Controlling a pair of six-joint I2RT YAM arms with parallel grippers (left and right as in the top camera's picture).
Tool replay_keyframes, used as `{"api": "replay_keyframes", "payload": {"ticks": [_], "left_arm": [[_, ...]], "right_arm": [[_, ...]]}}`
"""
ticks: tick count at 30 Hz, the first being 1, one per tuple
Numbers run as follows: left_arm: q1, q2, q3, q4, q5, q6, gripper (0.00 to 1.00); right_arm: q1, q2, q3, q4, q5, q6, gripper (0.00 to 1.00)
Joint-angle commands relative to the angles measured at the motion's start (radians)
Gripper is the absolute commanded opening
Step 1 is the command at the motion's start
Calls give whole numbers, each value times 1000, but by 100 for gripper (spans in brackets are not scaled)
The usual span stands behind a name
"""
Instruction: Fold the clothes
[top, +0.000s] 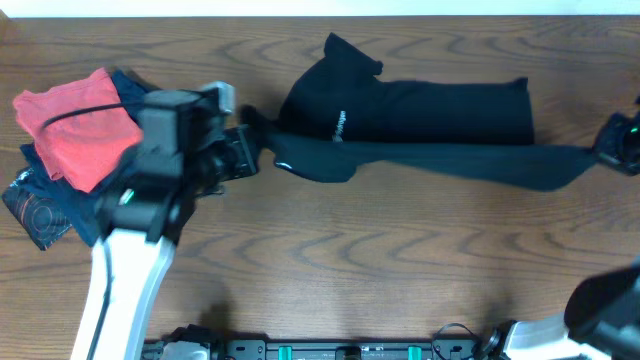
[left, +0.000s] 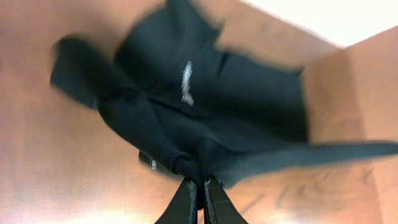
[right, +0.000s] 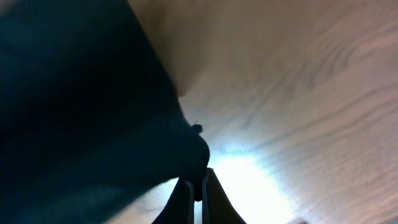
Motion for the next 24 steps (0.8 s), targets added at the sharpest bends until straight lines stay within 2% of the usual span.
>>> {"api": "replay_keyframes", "payload": {"ticks": [1,7,13,17,21,24], "left_arm": [[39,-110,63,52,-13,25,6],[85,-254,171,204,-20,0,6],[92,-262,223,247,-130,-20,6],[92,-172,223,227,-136,-20,6],[92,-9,223,214,-136,-19,6],[92,152,223,260,-137,23,6]], "right_arm": [[-33,-117,79,3,-43,-48,1],[-37,-264,172,49,-46,-43,1],[-37,-353,214,156,-46,-43,1],[-36,-338,212,173,-47,-43,1],[-34,-255,211,175,-80,-44,1],[-28,-158,211,190,-124,-44,1]]}}
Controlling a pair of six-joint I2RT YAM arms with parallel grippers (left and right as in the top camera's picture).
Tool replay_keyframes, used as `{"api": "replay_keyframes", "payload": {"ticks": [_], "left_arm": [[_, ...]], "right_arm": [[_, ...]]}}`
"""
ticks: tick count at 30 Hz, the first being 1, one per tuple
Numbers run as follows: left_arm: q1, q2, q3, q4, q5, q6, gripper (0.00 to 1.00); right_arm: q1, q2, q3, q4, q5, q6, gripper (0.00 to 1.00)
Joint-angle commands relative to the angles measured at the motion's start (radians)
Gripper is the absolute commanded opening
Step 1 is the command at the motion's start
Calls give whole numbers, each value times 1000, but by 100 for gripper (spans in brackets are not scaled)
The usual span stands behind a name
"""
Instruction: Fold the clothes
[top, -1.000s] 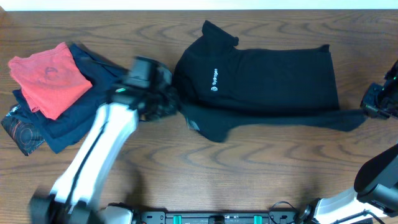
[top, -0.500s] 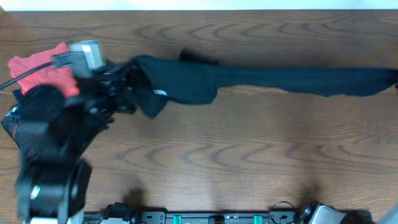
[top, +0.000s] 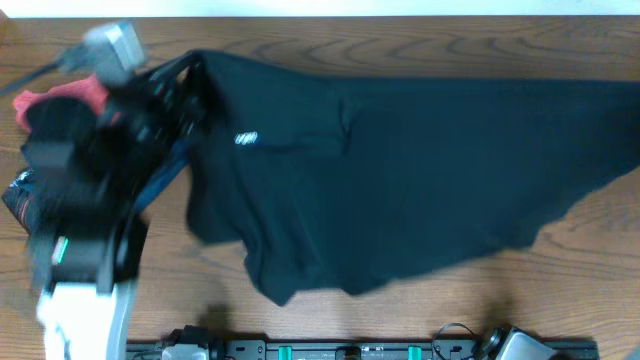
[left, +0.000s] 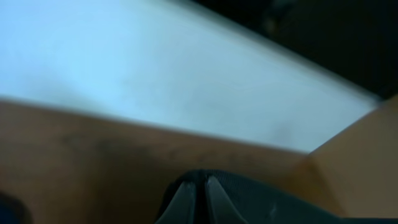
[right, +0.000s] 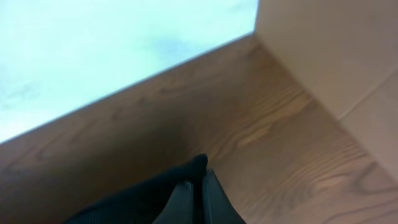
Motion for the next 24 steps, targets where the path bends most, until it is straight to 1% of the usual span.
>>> {"api": "replay_keyframes", "payload": {"ticks": [1,3,6,10,14,16,18,20,24], "left_arm": [[13,183,-3,61,-52,56,6],[14,294,16,123,-50,59,6],[13,460,122,168,-48,59,6],[15,639,384,140,-48,63,6],[19,744,664,61,-56,108,6],[26,775,792,-2,-71,144,6],[35,780,864,-82,-93,161,6],[43,772,897,-193,-93,167,6],[39,762,897,-504,-92,167,6]], "right_arm": [[0,131,2,32,-24,-13,1],[19,200,2,86,-27,-12,1],[48,276,2,209,-27,18,1],[65,292,8,385,-27,58,1],[64,292,81,442,-29,71,1],[60,292,114,433,-11,71,1],[53,292,139,402,23,71,1],[48,292,142,356,51,56,1],[46,314,131,169,210,11,1]]}}
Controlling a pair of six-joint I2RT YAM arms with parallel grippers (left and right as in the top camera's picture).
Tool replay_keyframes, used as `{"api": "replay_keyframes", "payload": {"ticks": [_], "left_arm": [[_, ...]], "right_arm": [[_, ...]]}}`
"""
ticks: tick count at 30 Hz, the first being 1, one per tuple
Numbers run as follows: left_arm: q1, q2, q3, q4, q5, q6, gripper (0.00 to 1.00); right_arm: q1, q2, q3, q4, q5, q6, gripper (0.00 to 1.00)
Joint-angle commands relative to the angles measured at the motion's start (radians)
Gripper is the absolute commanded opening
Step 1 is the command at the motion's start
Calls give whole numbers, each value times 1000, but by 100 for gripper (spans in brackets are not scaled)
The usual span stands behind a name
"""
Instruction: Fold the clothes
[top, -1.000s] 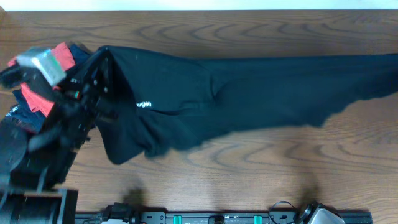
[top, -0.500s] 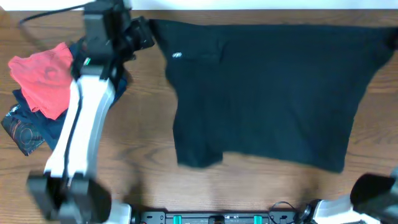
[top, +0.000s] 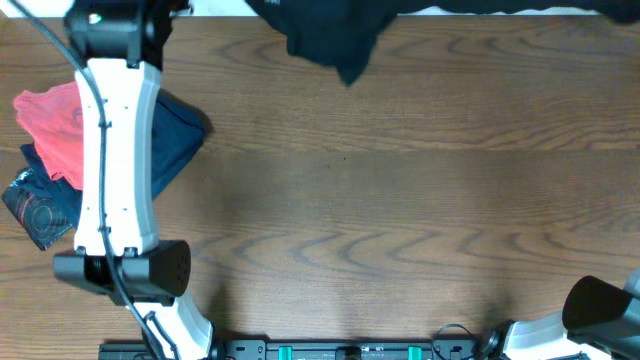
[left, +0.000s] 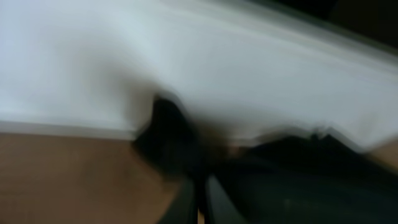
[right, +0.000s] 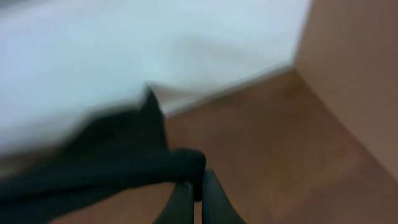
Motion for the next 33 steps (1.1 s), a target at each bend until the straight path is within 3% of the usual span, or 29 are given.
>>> {"api": "replay_keyframes", "payload": {"ticks": [1,4,8,17,23,29,30,31,32,33], "left_arm": [[18,20,-2,-212,-68,29,6],[-2,38,-27,-453,-69,29,6],[-35,67,-117,-634,-69,33,6],[-127,72,-549,-709,-68,56,6],[-219,71,-748,-594,-2,59,6],[-304,71,-765,-343,75,15,6],[-311,72,-765,-306,75,-1,17],[-316,72,-765,-272,75,-15,42],[-321,72,-765,-240,75,-34,57],[-325,72,-765,-219,75,-51,61]], "right_arm": [[-30,26,-8,-111,268,-28,1],[-31,67,-61,-206,421,-28,1],[-42,122,-180,-248,472,-26,1],[-92,166,-496,-288,521,57,1],[-100,166,-575,-286,468,82,1],[-93,166,-575,-286,446,81,1],[-94,166,-575,-286,436,81,1],[-94,166,-575,-286,428,81,1],[-94,166,-575,-286,426,81,1],[-94,166,-575,-286,426,81,1]]}}
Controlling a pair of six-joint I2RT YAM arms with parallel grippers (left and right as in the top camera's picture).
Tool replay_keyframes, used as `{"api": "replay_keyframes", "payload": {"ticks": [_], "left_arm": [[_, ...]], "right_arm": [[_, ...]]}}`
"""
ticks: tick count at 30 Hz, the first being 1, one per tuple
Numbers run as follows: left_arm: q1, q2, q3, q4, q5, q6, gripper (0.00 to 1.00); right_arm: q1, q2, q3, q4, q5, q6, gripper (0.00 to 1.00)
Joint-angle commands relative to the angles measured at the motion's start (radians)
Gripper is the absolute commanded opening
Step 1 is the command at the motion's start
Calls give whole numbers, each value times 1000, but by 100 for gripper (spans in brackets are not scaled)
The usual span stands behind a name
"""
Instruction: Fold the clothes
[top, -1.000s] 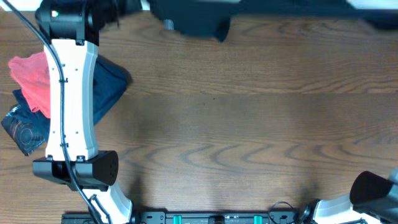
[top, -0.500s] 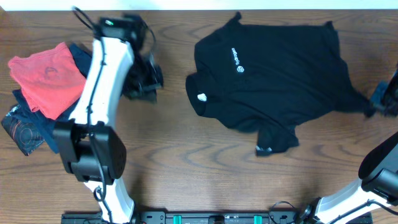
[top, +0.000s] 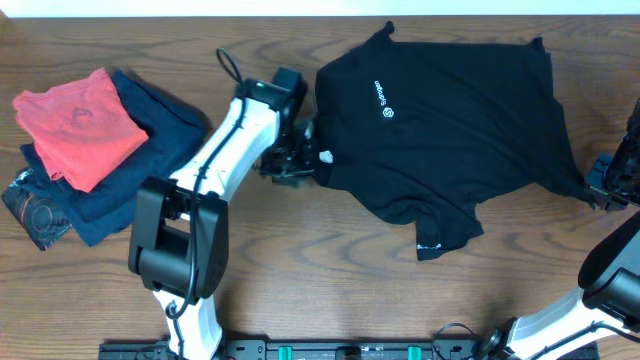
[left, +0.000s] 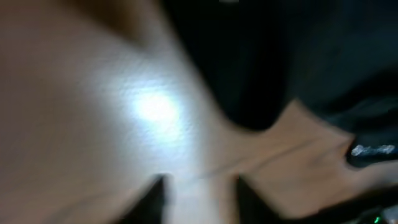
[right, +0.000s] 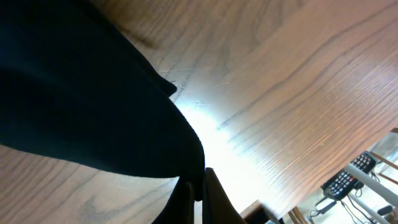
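A black T-shirt (top: 450, 120) with a small white logo lies spread on the wooden table, right of the middle; its lower hem is rumpled. My left gripper (top: 300, 160) sits at the shirt's left edge. In the blurred left wrist view the left gripper (left: 199, 199) is open, with bare table between its fingers and black cloth (left: 298, 56) beyond. My right gripper (top: 603, 190) is at the shirt's right corner. The right wrist view shows the right gripper (right: 198, 186) shut on the black fabric (right: 81, 93).
A pile of clothes lies at the table's left end: a red shirt (top: 75, 125) on top of navy garments (top: 150, 130), with a printed dark piece (top: 30, 210) beneath. The table's right edge (right: 298, 205) is close to the right gripper.
The shirt was held high at the far edge of the table between both shut grippers. Now it lies spread flat on the table. The left gripper has let go and is open.
The shirt first lay bunched and stretched between both shut grippers low over the table. Then it hung spread wide across the overhead view, then was up at the far edge. Now it lies flat, with only the right gripper holding it.
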Motion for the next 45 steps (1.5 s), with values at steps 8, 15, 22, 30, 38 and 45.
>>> {"api": "replay_keyframes", "payload": {"ticks": [8,15,22,30,38,45], "left_arm": [[-40,8,3,95,19,-103,66],[-91,88,-15,148,18,-160,67],[-87,161,-15,175,-91,-163,6],[76,109,-12,168,-331,-150,6],[267,100,-11,162,-267,-97,6],[262,73,-11,-76,42,-12,39]], "right_arm": [[0,-21,-2,10,-26,21,1],[0,-21,-2,11,-26,21,1],[0,-21,-2,15,-26,21,1],[0,-21,-2,13,-39,21,1],[21,-21,-2,5,-87,8,1],[30,-21,-2,-11,-101,8,2]]}}
